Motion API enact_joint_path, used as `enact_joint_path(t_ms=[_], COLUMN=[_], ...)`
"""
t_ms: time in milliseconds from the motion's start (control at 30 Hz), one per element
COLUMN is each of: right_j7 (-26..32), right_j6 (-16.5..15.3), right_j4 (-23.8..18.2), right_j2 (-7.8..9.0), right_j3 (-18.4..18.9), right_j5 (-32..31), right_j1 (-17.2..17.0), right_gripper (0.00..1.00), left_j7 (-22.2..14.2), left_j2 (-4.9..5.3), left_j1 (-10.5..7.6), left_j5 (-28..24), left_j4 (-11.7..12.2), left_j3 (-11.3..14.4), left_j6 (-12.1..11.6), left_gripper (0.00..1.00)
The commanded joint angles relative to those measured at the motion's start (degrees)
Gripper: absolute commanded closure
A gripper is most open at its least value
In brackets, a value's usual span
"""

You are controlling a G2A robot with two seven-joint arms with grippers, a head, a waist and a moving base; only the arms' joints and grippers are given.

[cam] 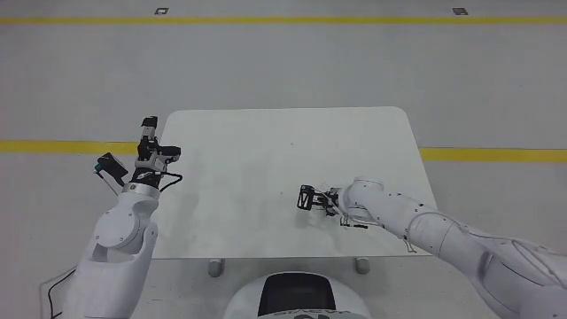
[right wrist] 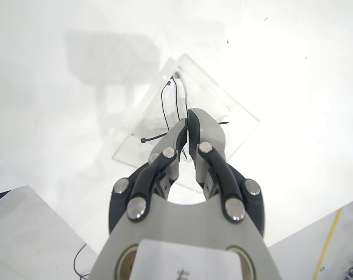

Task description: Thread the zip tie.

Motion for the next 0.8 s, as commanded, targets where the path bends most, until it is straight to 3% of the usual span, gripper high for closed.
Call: enact_joint_path(t_ms=[0, 400, 767], right_j7=[0.0, -0.4, -2.8], right_j6=[0.0, 0.0, 0.0], right_j4=[0.0, -2.8, -9.3], right_j2=[-0.05, 1.56, 6.74], right_j3=[0.0, 0.0, 0.0], right_j5=[-0.1, -0.8, -1.0], right_j1=[0.0, 0.3, 0.7], right_gripper=[1.00, 1.00, 1.00], left_j7=[0.0, 0.0, 0.0], left_j2=[0.00, 0.00, 0.00], left_j1=[0.00, 0.00, 0.00], left_j5=[0.0, 0.0, 0.0], left_j4=[0.0, 0.0, 0.0], left_j3=[0.0, 0.0, 0.0], left_j6=[0.0, 0.0, 0.0], left_gripper=[0.00, 0.00, 0.00])
